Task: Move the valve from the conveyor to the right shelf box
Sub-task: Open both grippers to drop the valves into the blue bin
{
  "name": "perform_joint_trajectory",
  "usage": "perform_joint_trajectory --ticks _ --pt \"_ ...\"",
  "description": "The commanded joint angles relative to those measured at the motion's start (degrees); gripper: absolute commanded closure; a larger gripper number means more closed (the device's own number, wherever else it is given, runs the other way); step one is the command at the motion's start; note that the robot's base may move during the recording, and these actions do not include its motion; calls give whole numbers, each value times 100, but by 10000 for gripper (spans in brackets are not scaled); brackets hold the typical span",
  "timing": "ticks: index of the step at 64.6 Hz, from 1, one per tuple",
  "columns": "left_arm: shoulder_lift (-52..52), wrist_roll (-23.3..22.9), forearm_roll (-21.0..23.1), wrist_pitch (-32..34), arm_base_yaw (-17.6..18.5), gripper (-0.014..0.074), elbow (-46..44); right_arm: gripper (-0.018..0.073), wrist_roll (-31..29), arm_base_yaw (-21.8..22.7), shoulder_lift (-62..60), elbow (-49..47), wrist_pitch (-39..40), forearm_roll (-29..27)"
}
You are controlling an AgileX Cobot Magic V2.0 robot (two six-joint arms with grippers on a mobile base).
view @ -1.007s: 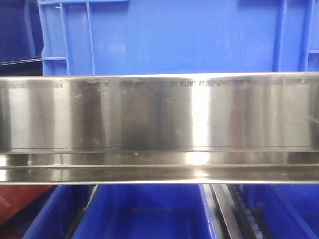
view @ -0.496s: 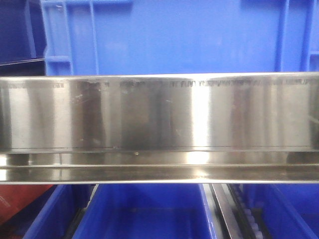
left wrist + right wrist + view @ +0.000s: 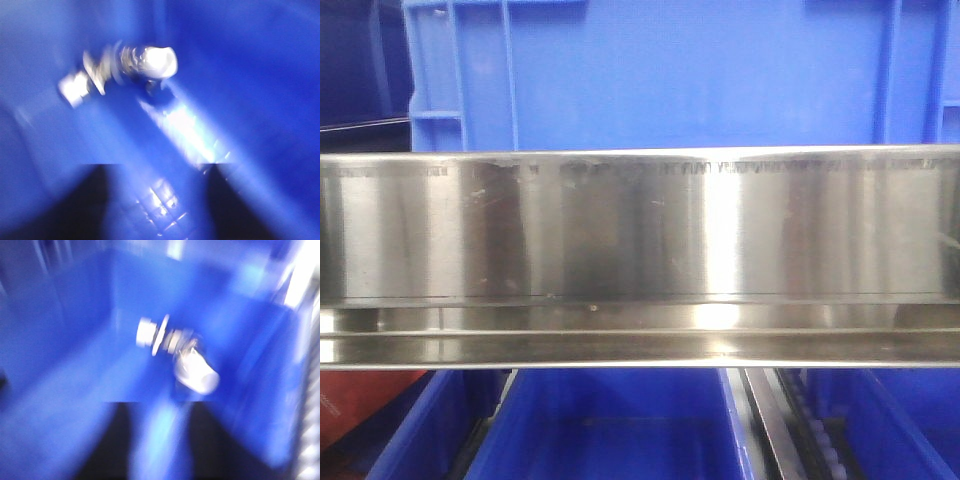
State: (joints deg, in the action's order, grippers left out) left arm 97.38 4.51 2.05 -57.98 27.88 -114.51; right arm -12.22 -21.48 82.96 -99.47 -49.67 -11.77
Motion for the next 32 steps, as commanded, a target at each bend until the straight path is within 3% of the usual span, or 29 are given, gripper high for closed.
perform_joint_trajectory --ticks 1,3,16,32 --pt "-394 -25 -205 -56 -24 651 -54 725 39 85 -381 -39 89 42" --pt "-492 -25 -350 -112 -24 710 -54 719 131 143 -501 -31 58 42" --pt "-1260 -588 -740 -264 -400 708 366 717 210 522 -1128 304 130 217" --pt "-3021 -826 -730 1114 -888 708 2668 718 210 666 -2370 2122 934 286"
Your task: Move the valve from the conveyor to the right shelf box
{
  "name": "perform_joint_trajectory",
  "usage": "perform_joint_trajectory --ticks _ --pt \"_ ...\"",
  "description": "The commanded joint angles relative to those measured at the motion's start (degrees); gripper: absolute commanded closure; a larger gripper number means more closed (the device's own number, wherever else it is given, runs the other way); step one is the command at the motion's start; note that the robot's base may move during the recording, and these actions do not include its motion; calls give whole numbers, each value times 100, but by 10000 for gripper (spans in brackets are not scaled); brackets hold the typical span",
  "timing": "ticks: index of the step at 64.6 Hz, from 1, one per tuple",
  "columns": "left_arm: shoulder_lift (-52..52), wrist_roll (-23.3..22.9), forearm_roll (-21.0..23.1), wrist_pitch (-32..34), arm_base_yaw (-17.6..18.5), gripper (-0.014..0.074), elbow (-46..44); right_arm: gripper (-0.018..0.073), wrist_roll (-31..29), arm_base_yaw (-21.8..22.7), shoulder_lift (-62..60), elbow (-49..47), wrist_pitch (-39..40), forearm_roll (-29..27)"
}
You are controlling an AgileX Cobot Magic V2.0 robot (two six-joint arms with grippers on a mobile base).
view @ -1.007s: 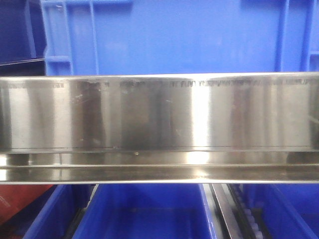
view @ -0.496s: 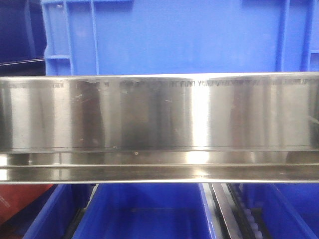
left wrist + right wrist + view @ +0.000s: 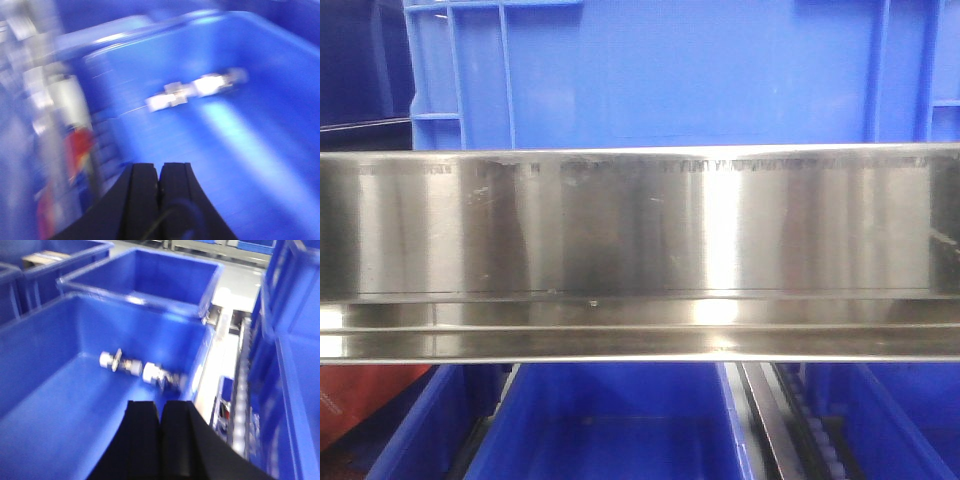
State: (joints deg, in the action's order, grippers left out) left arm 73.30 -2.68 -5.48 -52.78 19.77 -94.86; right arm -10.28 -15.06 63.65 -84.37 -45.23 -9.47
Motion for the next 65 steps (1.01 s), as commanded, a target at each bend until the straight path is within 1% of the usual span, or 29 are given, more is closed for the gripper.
perform_joint_trajectory --ticks 1,9,14,19,27,33,43,51,57,65 --pt "-795 -106 24 731 -78 708 925 718 16 23 -566 742 565 56" --pt "-1908 -106 24 1491 -78 708 2224 718 16 23 -1401 2022 1309 56" --pt "-2651 -106 24 1856 -78 708 2996 718 16 23 -1937 2748 1706 56" --pt "-3289 -106 24 2069 -78 708 3622 718 16 23 -2462 3484 2015 56" --pt "-4358 -106 24 2263 -78 708 4632 718 16 23 -3326 4474 2135 56" --pt "-5030 -106 24 2369 -78 708 5173 718 16 23 -3940 5072 2089 56" --pt "-6030 -106 24 2725 -78 708 6213 718 16 23 -4840 5777 2065 56" --pt "-6618 -106 48 3019 -78 708 6839 718 16 23 -5413 6154 2106 56" --pt "-6902 -106 86 3161 -78 708 7169 718 16 23 -5696 6285 2135 56" --pt "-7042 -106 86 3154 -78 708 7280 718 16 23 -5792 6296 2160 56"
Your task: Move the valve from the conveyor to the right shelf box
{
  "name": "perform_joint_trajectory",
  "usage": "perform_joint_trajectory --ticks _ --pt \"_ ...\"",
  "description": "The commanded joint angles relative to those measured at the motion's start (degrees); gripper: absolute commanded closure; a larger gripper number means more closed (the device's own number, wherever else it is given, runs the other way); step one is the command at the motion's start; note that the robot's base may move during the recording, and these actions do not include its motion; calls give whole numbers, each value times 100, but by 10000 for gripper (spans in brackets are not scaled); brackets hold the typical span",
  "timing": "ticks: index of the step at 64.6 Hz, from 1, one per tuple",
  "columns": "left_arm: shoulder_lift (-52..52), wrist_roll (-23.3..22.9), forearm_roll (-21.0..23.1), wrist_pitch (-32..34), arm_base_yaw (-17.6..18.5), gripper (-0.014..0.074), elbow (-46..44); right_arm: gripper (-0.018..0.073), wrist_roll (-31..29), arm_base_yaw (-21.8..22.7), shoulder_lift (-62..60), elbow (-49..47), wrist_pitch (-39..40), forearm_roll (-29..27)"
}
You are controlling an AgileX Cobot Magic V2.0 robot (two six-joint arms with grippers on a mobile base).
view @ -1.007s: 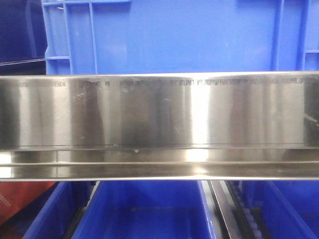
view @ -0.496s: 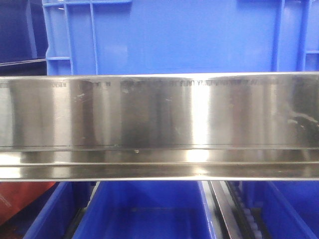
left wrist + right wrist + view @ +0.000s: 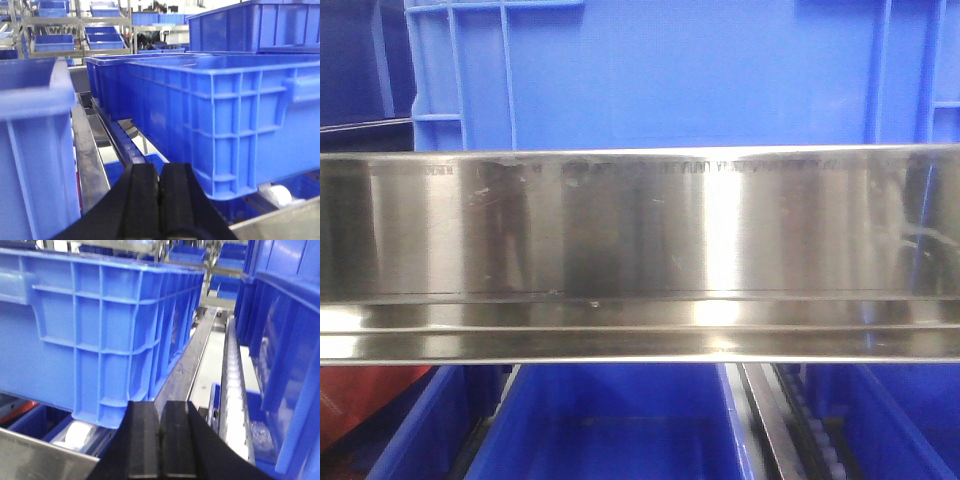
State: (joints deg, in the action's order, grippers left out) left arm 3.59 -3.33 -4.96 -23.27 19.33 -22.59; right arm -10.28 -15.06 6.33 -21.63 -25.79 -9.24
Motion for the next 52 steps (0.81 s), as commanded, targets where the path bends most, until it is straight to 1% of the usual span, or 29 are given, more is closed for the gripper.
perform_joint_trajectory --ticks 1,52 --pt "-71 -42 34 184 -33 708 53 718 16 23 -61 21 234 33" --pt "-80 -42 42 165 -45 708 53 722 16 23 -61 21 257 33"
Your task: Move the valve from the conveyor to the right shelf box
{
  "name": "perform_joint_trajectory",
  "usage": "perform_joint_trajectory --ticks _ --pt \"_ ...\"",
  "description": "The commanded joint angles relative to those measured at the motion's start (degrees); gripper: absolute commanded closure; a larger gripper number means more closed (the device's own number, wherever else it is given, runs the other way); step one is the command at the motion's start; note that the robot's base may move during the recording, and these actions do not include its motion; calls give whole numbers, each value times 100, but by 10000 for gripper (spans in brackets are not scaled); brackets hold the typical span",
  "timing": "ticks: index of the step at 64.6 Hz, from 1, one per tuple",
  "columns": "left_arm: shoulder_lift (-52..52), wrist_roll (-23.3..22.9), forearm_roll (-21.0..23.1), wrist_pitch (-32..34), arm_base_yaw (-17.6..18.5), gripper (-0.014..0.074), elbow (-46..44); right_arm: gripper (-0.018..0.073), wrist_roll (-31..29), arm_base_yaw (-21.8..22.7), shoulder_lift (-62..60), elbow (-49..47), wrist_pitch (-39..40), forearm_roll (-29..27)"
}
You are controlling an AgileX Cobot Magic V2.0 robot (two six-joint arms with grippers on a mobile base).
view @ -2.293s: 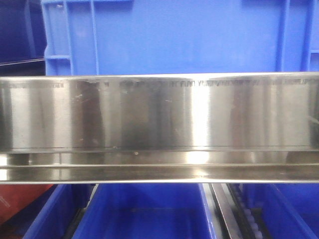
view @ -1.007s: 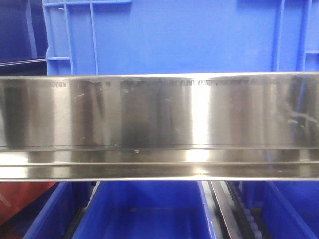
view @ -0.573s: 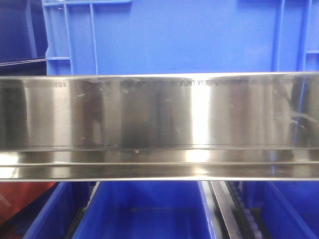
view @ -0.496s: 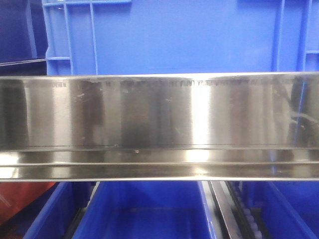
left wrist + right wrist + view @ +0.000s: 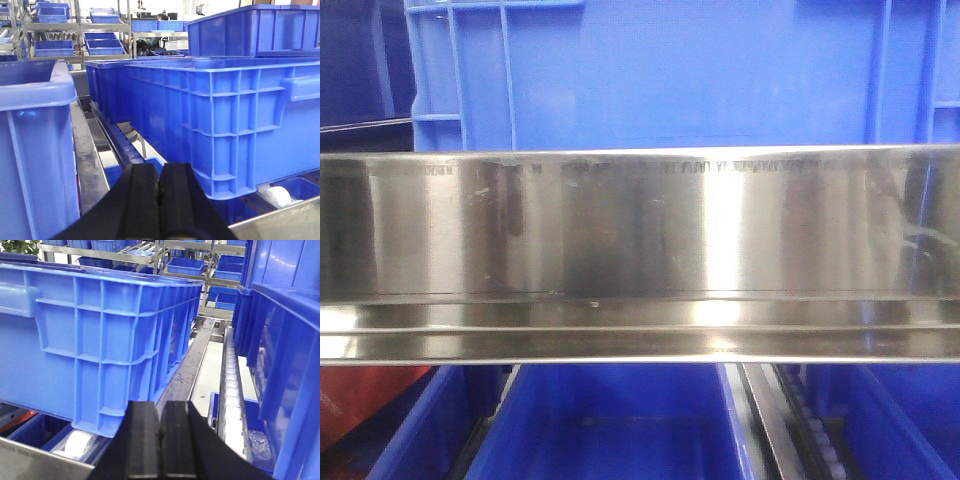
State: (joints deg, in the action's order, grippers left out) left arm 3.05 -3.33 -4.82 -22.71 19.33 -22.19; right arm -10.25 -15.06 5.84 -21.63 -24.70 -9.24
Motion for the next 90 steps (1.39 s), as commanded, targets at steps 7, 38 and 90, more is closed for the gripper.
perform_joint_trajectory --ticks 7,38,90 --pt "-68 -6 -33 137 -392 708 99 722 12 23 -11 21 162 33" --pt "-305 766 826 2084 -2339 708 2027 722 12 23 -11 21 174 33" --pt "-305 766 826 2431 -2339 708 2219 722 12 23 -11 21 206 33"
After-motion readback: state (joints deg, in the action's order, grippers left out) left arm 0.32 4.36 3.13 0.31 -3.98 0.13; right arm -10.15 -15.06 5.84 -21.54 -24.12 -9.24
